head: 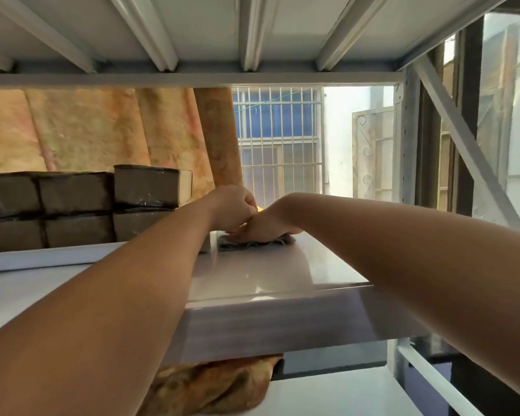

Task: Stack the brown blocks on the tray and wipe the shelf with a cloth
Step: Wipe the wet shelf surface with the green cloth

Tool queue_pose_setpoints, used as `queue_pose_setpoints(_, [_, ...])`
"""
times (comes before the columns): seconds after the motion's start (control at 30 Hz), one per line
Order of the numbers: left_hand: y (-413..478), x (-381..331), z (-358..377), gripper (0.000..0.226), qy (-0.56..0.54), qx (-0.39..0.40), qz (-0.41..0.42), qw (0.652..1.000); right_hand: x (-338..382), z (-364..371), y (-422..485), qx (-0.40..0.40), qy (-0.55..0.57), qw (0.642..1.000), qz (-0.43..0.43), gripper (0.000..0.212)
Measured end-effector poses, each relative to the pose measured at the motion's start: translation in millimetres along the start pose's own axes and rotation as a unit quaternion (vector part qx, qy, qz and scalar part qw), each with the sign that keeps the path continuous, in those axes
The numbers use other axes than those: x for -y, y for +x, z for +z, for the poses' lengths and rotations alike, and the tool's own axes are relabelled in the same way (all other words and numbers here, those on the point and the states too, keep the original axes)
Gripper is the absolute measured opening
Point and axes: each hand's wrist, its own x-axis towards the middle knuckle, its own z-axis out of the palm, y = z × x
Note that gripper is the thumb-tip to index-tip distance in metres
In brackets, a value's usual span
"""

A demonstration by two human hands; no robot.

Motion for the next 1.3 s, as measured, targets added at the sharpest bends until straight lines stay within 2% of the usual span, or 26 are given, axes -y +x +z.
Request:
queue_pose_setpoints(0.13, [2, -3, 1, 0.028, -0.002, -0.024, -0.011, 1.000, -2, -4, 9, -0.001, 0.020, 1.000, -0.005, 0.064])
queue_pose_setpoints(0.4, [5, 3, -1, 0.027, 0.007, -0.045, -0.026, 0.999, -4, -8, 33, 0.002, 0.026, 1.000, -0.008, 0.055])
queue_pose_setpoints(0.6, [5, 1, -2, 0.026, -0.007, -0.054, -0.025, 0.998, -9, -9, 58, -0.001, 0.035, 0.999, 0.013, 0.058])
queue_pose_setpoints(0.7, [4, 3, -2, 0.028, 0.013, -0.048, -0.021, 0.999, -12, -6, 70, -0.035, 0.064, 0.997, 0.015, 0.039])
queue_pose_setpoints(0.8, [6, 6, -3, 0.027, 0.023, -0.036, -0.021, 0.999, -15, -3, 81, -0.064, 0.117, 0.990, -0.040, 0.041])
queue_pose_setpoints(0.93, [7, 9, -3, 0.026, -0.001, -0.011, -0.001, 1.000, -20, -6, 73, -0.038, 0.107, 0.991, -0.078, 0.045])
queue_pose_setpoints(1.07, [9, 11, -4, 0.023, -0.012, -0.006, 0.011, 1.000, -23, -10, 74, -0.015, 0.098, 0.994, -0.037, 0.050])
queue_pose_setpoints(1.13, [9, 14, -4, 0.024, -0.014, -0.006, 0.009, 1.000, -29, -12, 85, -0.004, 0.085, 0.996, 0.017, 0.057])
queue_pose_setpoints(1.3, [7, 10, -2, 0.023, -0.001, 0.026, 0.011, 1.000, -72, -26, 114, -0.052, -0.037, 0.991, 0.119, 0.059])
